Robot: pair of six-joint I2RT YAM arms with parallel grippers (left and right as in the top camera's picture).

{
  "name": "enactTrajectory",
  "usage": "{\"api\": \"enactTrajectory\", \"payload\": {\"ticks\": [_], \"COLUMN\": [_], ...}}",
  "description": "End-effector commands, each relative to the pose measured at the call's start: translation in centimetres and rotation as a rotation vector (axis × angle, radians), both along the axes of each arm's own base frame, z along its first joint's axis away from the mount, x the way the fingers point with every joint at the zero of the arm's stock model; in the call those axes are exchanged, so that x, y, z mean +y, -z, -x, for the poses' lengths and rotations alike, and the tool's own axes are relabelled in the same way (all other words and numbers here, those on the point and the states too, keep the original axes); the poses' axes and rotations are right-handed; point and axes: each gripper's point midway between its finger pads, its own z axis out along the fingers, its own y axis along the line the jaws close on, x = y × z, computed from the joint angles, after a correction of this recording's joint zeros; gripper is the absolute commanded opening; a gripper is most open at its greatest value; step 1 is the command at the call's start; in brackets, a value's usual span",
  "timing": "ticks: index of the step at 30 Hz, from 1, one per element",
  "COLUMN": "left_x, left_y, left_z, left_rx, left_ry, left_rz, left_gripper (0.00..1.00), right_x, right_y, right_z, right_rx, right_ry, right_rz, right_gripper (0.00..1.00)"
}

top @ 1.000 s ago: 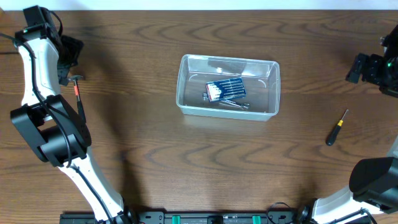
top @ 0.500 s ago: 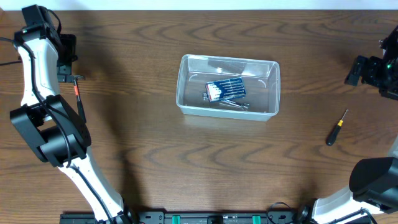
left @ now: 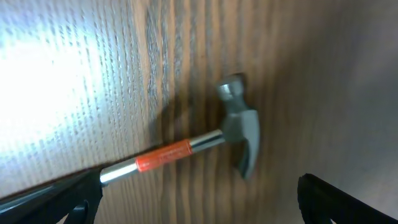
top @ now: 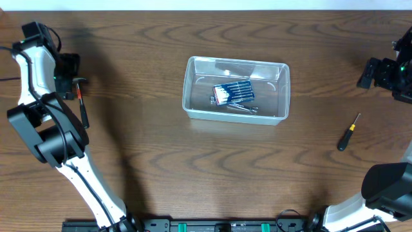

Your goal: Pack container

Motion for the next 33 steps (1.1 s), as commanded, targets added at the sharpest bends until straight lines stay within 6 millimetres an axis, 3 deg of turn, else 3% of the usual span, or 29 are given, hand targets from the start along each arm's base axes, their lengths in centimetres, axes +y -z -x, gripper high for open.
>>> {"api": "enactTrajectory", "payload": {"ticks": [1,6,11,18,33], "left_x": [-0.2,0.6,1.7,1.5,1.0], "left_y": [0.2,-0.1,-0.2,-0.2,3.5], "left_z": [0.0,-1.1,-0.7,-1.2,-0.7], "left_rx": [-0.004,-0.044,-0.014,-0.027,0.035], "left_ry": [-0.010,-0.013,-0.017,-0.015,-0.009], "left_rz": [0.011,-0.025,-0.103,-0.112,-0.073], "left_gripper": [0.99,0.99,0.99,0.99,0.99], "right_x": [0.6,0.7,0.8,1.0,1.2], "right_y": [0.1,0.1,0.2,0.2,0.3], "right_z": [0.0,0.4,0.7,1.0,1.7], "right_rx": [0.006,0.021,0.033,0.046,0.073], "right_ry": [-0.010,-0.010,-0.010,-0.010,-0.010], "right_rz": [-0.011,-0.017,-0.022,-0.028,-0.038], "right_gripper": [0.99,0.99,0.99,0.99,0.99]}}
